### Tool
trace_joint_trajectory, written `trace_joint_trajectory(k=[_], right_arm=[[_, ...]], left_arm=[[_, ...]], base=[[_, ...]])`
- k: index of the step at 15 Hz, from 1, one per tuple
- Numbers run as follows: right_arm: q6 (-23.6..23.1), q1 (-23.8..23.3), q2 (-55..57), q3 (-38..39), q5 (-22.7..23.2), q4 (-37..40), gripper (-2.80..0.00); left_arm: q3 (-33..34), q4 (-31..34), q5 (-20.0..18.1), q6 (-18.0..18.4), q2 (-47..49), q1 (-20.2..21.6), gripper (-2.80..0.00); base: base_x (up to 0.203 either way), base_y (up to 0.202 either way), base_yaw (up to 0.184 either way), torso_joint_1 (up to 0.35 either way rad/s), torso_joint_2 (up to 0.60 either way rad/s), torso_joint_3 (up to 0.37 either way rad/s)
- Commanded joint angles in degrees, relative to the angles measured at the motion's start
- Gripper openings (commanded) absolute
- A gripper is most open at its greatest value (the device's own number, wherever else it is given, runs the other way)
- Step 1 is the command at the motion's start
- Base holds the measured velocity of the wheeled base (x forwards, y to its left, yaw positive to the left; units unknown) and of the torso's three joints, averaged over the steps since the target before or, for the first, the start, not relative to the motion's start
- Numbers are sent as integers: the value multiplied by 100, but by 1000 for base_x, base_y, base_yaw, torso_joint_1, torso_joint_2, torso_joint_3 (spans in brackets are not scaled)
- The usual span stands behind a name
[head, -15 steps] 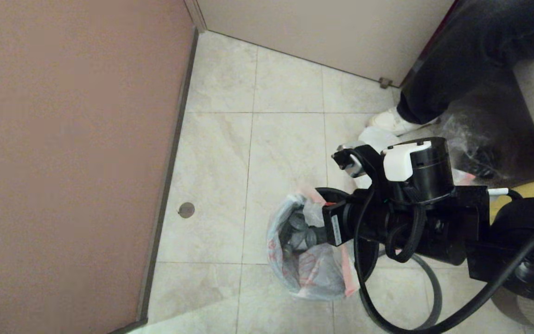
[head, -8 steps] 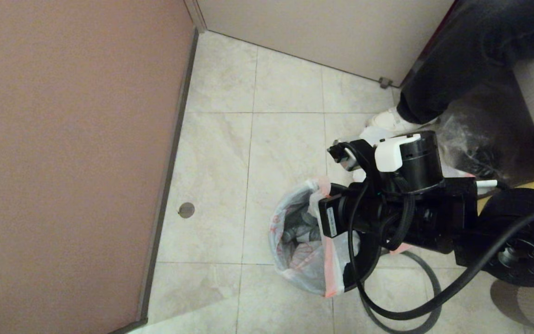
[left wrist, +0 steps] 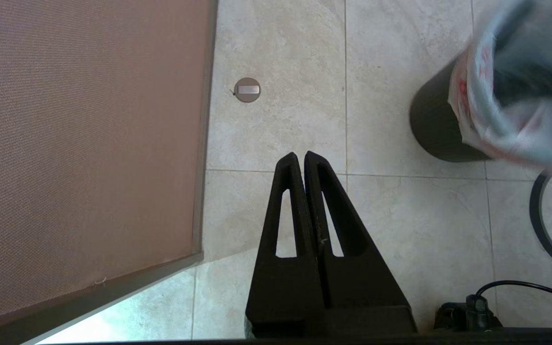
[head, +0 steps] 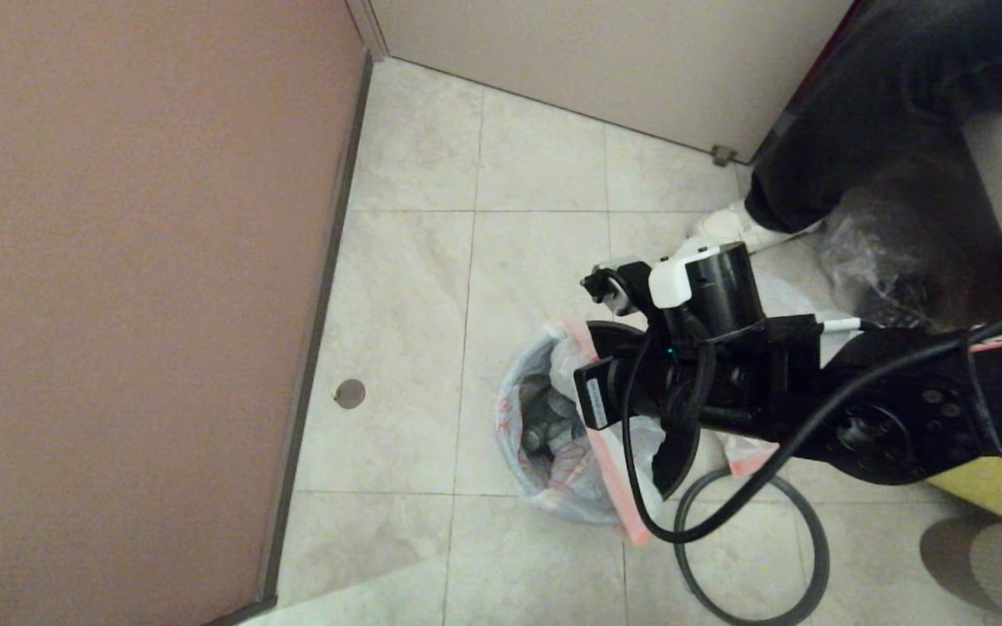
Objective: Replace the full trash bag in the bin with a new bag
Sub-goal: Place the trash bag on the floor
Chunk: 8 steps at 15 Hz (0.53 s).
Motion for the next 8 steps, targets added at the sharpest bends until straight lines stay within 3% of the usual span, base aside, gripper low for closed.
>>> trace_joint_trajectory(k=[1,4,8], right_arm=[[-166,-336,827,-195,19,-133,-280],[-233,-299,982,-735,69,-114,-280],[-168,37,6,-806,48,660,-280]], left_arm=[[-2,-4,2,-2,7,2,-280],[-2,-4,2,-2,7,2,-280],[-2,-4,2,-2,7,2,-280]], base=[[0,0,0,0,0,0],[0,0,0,0,0,0],[0,0,0,0,0,0]])
